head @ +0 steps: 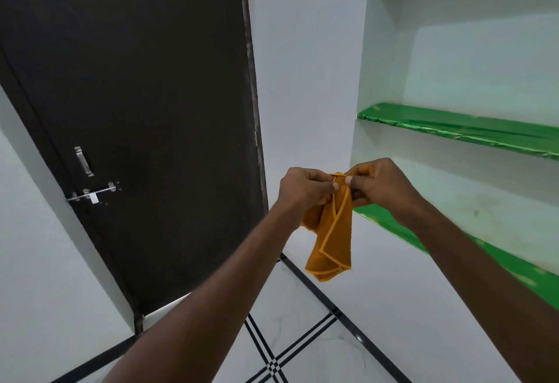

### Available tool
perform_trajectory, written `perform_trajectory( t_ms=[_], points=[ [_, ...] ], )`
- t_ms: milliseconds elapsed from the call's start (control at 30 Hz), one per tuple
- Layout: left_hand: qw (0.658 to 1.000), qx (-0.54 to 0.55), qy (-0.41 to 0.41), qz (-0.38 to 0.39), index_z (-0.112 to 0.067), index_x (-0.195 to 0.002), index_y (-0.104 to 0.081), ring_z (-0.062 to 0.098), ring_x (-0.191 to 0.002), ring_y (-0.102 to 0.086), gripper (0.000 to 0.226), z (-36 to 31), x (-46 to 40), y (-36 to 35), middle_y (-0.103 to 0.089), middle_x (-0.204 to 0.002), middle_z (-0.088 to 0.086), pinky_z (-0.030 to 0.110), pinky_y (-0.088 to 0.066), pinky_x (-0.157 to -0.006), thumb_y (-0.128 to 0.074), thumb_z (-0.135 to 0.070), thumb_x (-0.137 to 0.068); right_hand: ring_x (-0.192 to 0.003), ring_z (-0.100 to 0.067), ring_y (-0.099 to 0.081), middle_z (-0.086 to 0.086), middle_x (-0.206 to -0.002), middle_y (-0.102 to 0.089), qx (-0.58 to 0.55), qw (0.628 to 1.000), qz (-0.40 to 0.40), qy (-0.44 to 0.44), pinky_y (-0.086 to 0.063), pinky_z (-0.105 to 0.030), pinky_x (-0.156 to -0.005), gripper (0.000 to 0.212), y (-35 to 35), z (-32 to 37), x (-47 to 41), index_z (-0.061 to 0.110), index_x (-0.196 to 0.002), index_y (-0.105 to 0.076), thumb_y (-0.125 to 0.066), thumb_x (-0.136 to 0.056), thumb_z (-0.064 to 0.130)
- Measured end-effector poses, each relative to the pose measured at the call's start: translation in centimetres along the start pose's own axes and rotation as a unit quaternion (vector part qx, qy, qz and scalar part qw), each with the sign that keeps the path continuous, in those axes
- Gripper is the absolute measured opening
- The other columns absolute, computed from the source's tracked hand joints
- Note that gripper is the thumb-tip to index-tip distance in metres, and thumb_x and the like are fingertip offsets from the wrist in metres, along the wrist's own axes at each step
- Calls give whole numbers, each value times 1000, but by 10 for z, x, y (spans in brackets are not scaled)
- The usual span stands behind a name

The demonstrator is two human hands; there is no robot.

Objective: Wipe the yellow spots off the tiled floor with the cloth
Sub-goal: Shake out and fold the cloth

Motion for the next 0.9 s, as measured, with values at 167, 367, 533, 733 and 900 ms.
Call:
perform_trajectory(
  t_ms=[167, 367, 533, 733, 900],
  points=[
    [998, 50, 16, -26, -5, -94, -77, 20, -80, -76, 9, -7, 0, 19, -76, -91, 11, 23, -61, -64, -75, -12, -89, -73, -32, -72, -18, -84, -72, -142, 981, -95, -92, -61, -38, -68, 15, 23, -18, -7, 7, -85, -69, -60, -97, 8],
    [993, 102, 14, -62, -4, -114, -67, 23, -91, -73, 20, -18, -3, 80, -70, -100, 12, 40, -62, -87, -58, -16, -100, -102, -30, -64, -13, -107, -67, -203, 949, -213, -112, -55, -40, -81, 20, 91, -30, -15, 6, -115, -66, -66, -98, 16],
    [992, 79, -43, -83, -13, -130, -59, 22, -103, -68, 29, -40, -6, 90, -66, -113, 7, 42, -58, -94, -56, -18, -102, -100, -30, -67, -17, -112, -65, -193, 954, -210, -87, -57, -34, -69, 35, 115, -23, -21, 7, -130, -61, -69, -96, 9],
    [992, 32, -70, -101, -13, -113, -70, 20, -103, -67, 21, -53, -6, 91, -69, -110, 5, 38, -58, -90, -53, -20, -103, -105, -31, -68, -12, -117, -71, -150, 969, -195, -35, -59, -44, -87, 14, 127, -8, -14, 18, -98, -75, -63, -101, 11],
    [997, -34, -67, -2, -15, -117, -70, 19, -105, -66, 28, -69, -11, 91, -68, -114, 2, 31, -57, -82, -72, -24, -91, -105, -29, -70, -13, -110, -75, -103, 983, -149, 18, -59, -39, -86, 12, 140, -4, -10, 12, -102, -76, -76, -90, 13]
  ],
)
Point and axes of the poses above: each hand's wrist, its own x-axis away from the middle knuckle, its own y-axis out of the back of the hand, z = x × y, the point moved 2 cm from there along -x, towards the middle knuckle
